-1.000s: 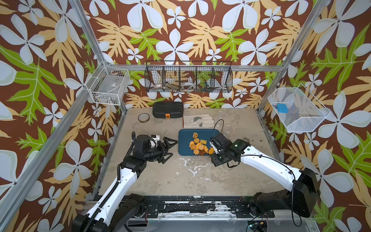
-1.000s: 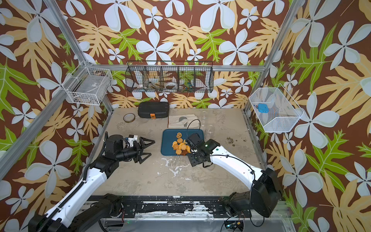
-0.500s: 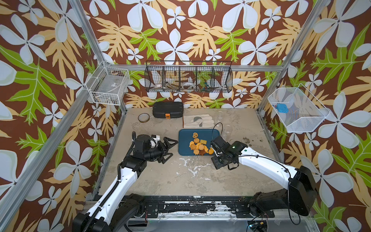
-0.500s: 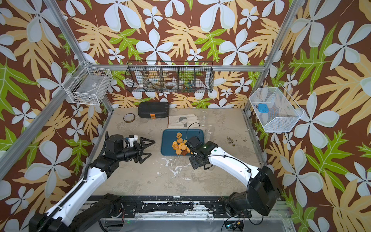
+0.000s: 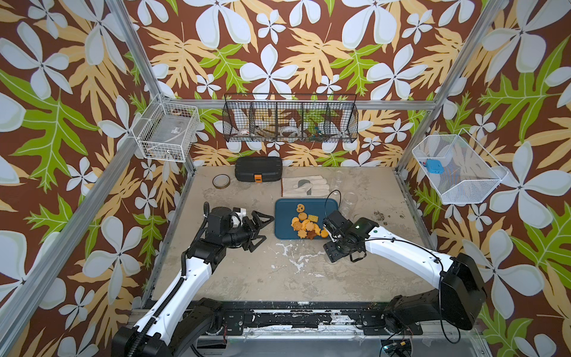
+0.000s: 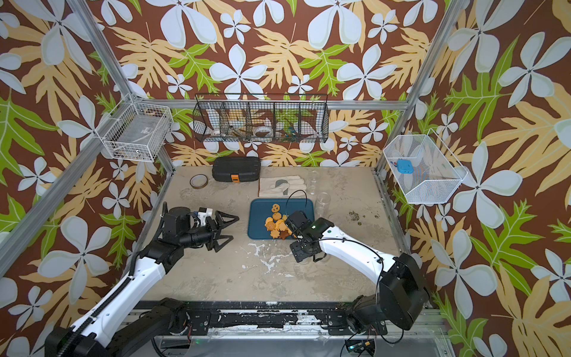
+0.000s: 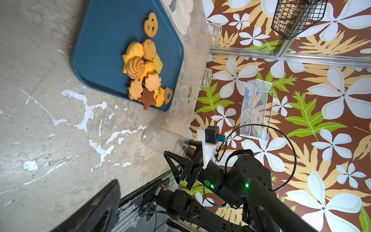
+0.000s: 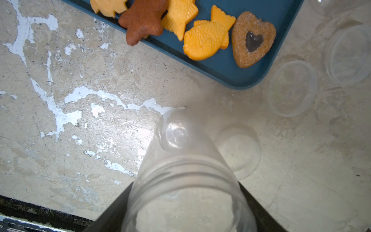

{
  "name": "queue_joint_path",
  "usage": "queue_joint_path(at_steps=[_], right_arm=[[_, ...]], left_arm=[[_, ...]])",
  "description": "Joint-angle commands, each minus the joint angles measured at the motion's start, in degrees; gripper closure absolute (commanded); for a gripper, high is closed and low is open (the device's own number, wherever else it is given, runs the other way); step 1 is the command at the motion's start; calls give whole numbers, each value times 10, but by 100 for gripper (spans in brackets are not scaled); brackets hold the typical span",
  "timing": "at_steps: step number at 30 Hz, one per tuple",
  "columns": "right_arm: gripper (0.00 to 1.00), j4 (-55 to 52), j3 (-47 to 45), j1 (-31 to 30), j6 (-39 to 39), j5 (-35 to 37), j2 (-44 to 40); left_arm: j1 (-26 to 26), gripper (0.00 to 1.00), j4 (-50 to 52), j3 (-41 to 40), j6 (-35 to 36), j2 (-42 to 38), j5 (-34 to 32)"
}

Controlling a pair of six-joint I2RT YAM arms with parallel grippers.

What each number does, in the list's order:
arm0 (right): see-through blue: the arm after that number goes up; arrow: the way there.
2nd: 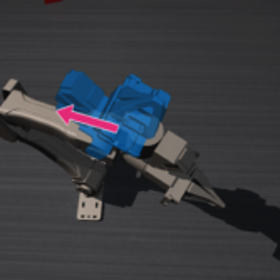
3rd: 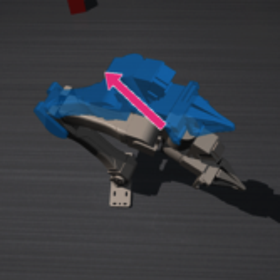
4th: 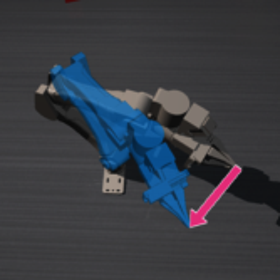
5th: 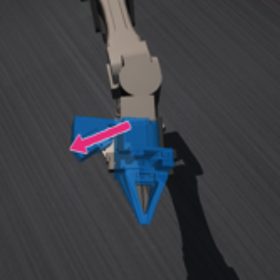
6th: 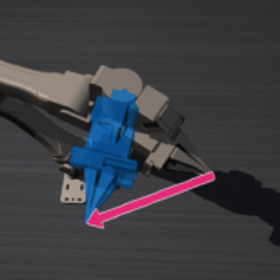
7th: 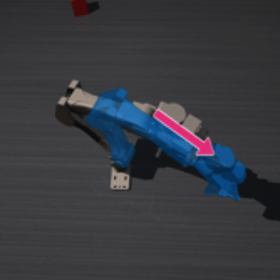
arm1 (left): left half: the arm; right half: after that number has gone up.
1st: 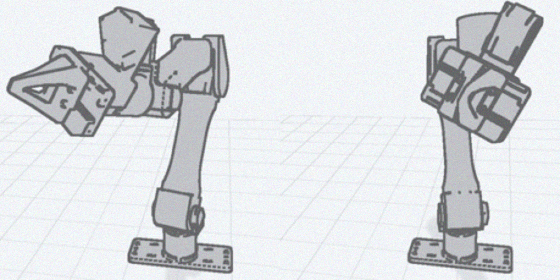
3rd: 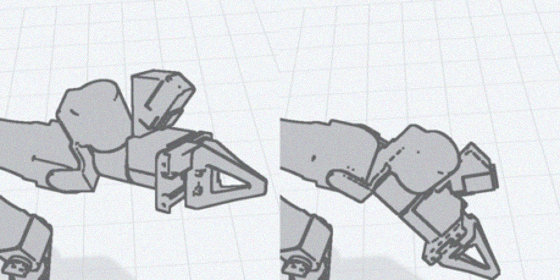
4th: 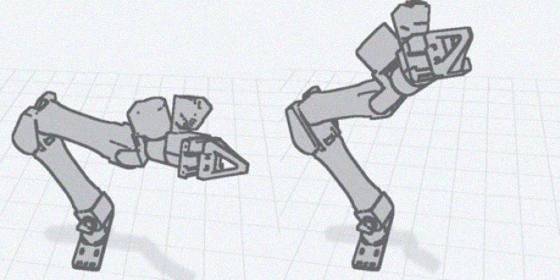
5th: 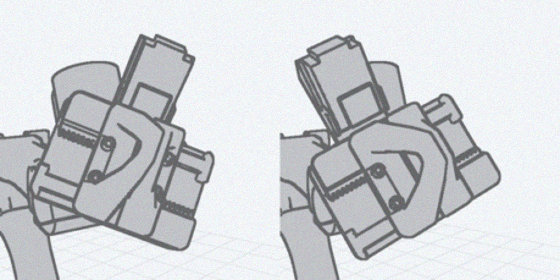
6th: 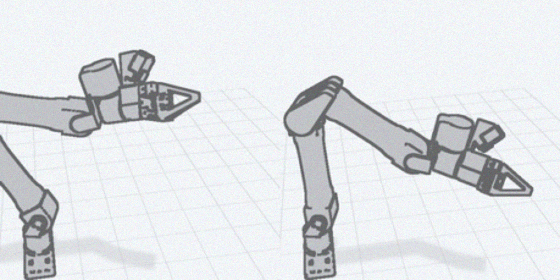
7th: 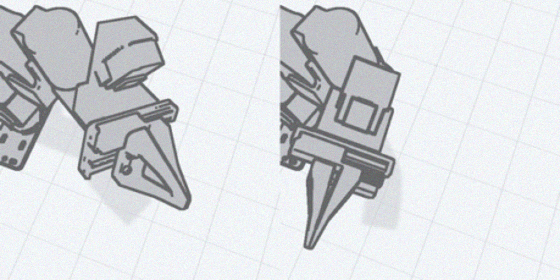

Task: Pour the cookies out of the jar
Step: Place the jar at the center of the board.

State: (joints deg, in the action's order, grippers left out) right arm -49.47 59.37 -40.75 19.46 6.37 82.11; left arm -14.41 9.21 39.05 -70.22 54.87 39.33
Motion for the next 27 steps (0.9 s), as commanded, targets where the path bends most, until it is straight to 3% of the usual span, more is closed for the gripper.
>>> queue_joint_path(at_steps=[1,9,18,21,27], right_arm=[[24,1,0,0,2,1,0],[22,-14,17,0,7,-3,-3],[17,-99,181,5,9,11,-23],[17,-108,232,43,5,-30,-23],[17,-9,248,204,19,-169,-52]], left_arm=[[1,0,-2,1,7,0,3],[1,0,-2,1,6,0,3],[1,0,54,49,54,13,-27],[1,0,99,98,100,30,-56],[1,0,218,226,220,68,-167]])
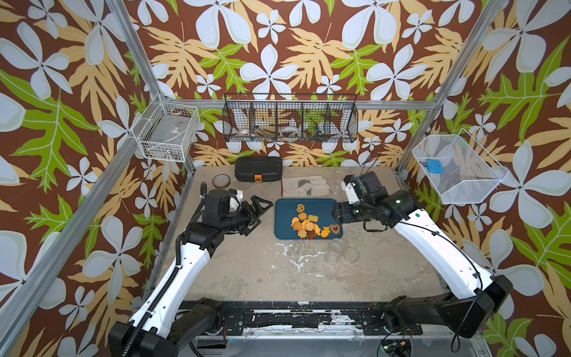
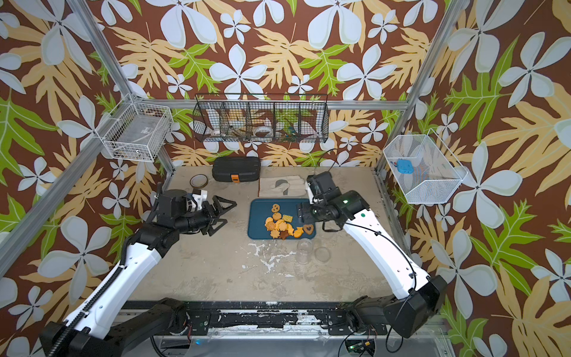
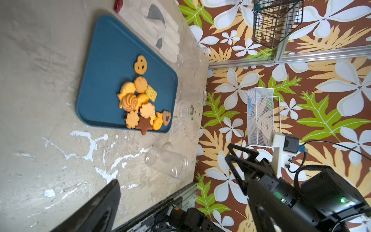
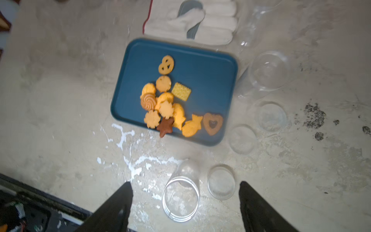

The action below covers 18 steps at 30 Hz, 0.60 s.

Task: Pour the cookies out of the jar
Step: Place the jar at the center of the board, then reset both arms

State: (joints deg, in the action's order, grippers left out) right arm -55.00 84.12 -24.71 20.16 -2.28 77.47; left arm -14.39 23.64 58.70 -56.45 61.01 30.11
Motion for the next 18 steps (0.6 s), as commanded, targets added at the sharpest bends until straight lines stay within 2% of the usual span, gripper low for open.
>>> queue_joint_path(at_steps=[1,3,8,11,14,18], right_arm=[[17,70,-6,71,23,-99,-6],[16,114,-21,115,42,-123,-4],[16,232,-107,208,80,-128,-2],[15,250,-126,258,86,-149,25],[15,254,-127,282,88,-169,61],[13,297,-162,298,86,-146,85]], left_arm=[[1,0,82,40,94,9,-96],[1,0,83,53,104,12,-122],[2,0,86,65,97,12,-217],[2,0,88,65,94,9,-226],[1,0,92,45,93,3,-236],[2,0,69,-1,93,-12,-247]])
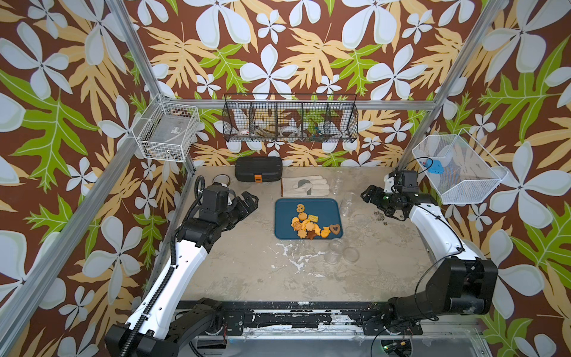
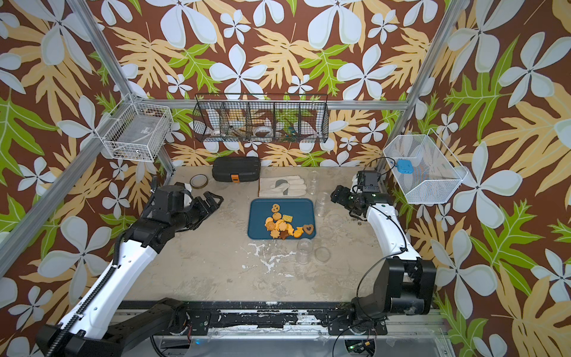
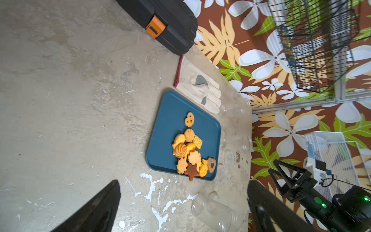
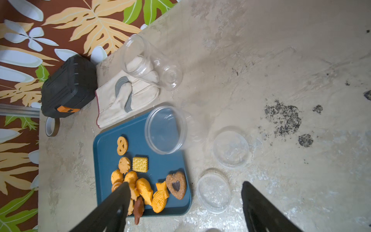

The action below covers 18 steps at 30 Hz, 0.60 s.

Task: Pour the cookies out of the jar
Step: Reset both arms

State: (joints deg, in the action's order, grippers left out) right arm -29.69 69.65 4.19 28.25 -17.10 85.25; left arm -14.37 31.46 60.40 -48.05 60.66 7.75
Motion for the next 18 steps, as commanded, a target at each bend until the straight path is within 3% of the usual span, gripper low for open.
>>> queue_joint_path(at_steps=[1,10,18], right_arm=[[13,57,-28,13,7,9,9],[12,169,-121,32,8,90,11],[10,347,-240,33,-90,92,-32]], left_arm=[[1,0,-20,-30,13,-15,-26],[1,0,-131,-153,35,-95,-140],[1,0,-210,-248,98,-114,-274]])
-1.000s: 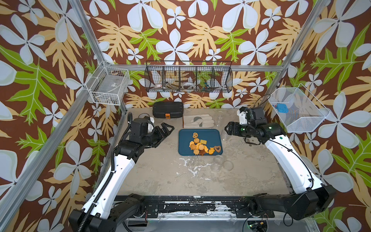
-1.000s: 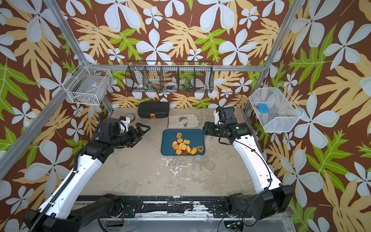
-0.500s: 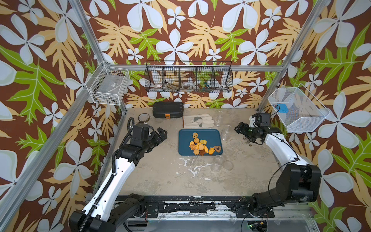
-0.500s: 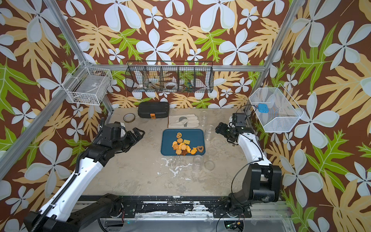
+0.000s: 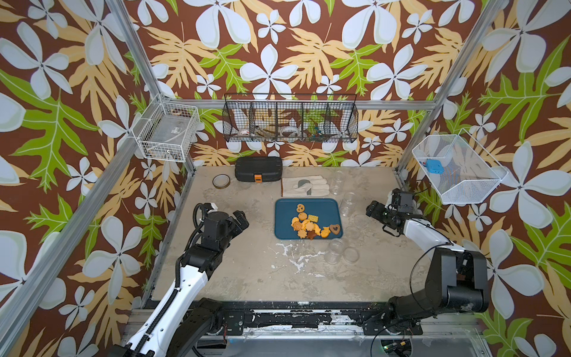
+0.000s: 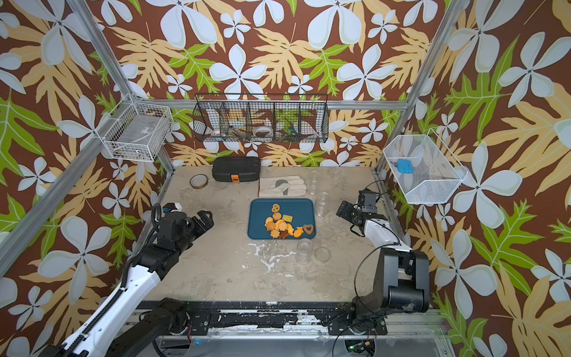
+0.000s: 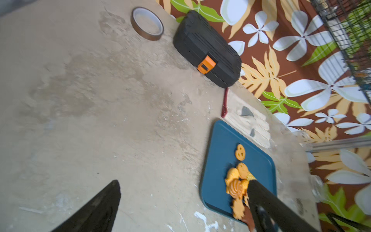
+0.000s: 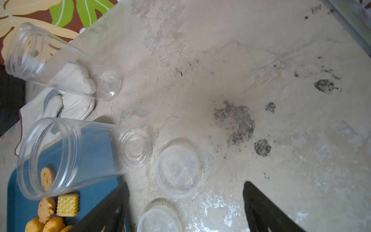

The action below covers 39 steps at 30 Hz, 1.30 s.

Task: Pour the cookies out of the jar
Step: Reset both arms

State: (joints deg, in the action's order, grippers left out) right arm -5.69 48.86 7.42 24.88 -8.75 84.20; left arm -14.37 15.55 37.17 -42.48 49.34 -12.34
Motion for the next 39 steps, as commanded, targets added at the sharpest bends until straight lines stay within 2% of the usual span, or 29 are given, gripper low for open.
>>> queue_joint_path(at_steps=[1,9,15,20,25,30,39], right_arm=[[10,126,-49,0,-67,7,-33],[7,253,-167,0,-143,-42,-106],[5,372,-259,-1,-176,-75,-161],[3,487,-335,-1,-208,-43,-188],[3,608,-374,-1,-196,-26,-163],[3,690,-392,-1,-192,-6,-115],[3,810,-431,-8,-202,-3,-57]], left_arm=[[1,0,-61,-24,51,0,-81],[1,0,-178,-90,102,6,-157],[1,0,-202,-108,125,20,-169],[1,0,-233,-139,136,11,-184],[1,0,-313,-181,170,2,-184],[8,0,-348,-179,183,29,-202],[50,0,-511,-181,268,141,-163]])
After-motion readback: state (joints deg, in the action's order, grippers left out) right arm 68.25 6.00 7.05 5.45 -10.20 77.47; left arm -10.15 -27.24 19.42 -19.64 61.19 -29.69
